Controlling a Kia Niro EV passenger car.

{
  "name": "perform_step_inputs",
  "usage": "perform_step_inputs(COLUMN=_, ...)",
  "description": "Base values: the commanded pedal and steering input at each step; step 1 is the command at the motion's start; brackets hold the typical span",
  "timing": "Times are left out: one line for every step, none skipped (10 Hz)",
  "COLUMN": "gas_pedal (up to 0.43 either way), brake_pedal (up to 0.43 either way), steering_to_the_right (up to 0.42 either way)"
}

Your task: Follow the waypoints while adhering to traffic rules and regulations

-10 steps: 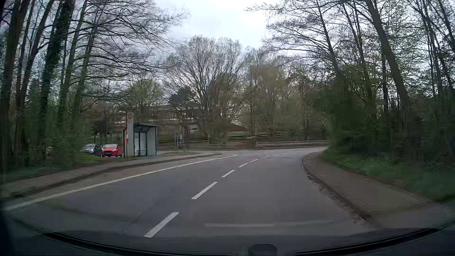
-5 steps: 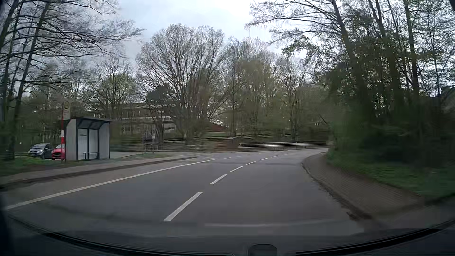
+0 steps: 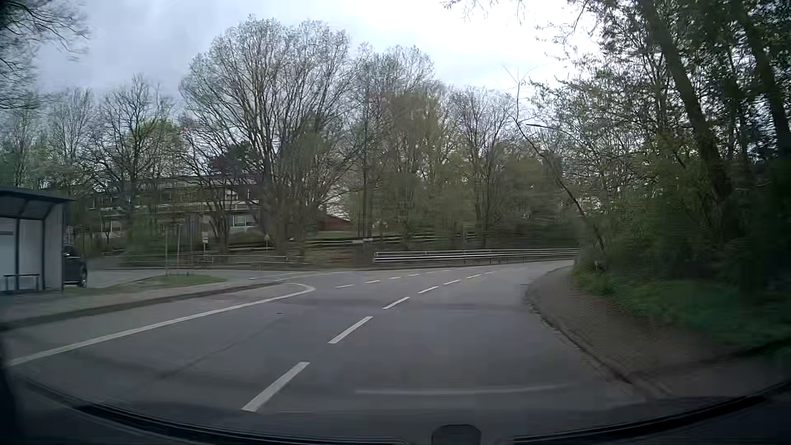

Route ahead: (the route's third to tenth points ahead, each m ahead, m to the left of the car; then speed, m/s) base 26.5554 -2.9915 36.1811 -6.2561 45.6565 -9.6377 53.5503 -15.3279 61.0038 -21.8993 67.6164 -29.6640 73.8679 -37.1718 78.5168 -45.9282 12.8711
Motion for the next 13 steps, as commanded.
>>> perform_step_inputs(gas_pedal=0.157, brake_pedal=0.0, steering_to_the_right=0.057)
perform_step_inputs(gas_pedal=0.157, brake_pedal=0.0, steering_to_the_right=0.058)
perform_step_inputs(gas_pedal=0.157, brake_pedal=0.0, steering_to_the_right=0.056)
perform_step_inputs(gas_pedal=0.157, brake_pedal=0.0, steering_to_the_right=0.056)
perform_step_inputs(gas_pedal=0.157, brake_pedal=0.0, steering_to_the_right=0.056)
perform_step_inputs(gas_pedal=0.157, brake_pedal=0.0, steering_to_the_right=0.056)
perform_step_inputs(gas_pedal=0.157, brake_pedal=0.0, steering_to_the_right=0.057)
perform_step_inputs(gas_pedal=0.157, brake_pedal=0.0, steering_to_the_right=0.058)
perform_step_inputs(gas_pedal=0.157, brake_pedal=0.0, steering_to_the_right=0.061)
perform_step_inputs(gas_pedal=0.157, brake_pedal=0.0, steering_to_the_right=0.064)
perform_step_inputs(gas_pedal=0.157, brake_pedal=0.0, steering_to_the_right=0.063)
perform_step_inputs(gas_pedal=0.157, brake_pedal=0.006, steering_to_the_right=0.061)
perform_step_inputs(gas_pedal=0.157, brake_pedal=0.0, steering_to_the_right=0.059)
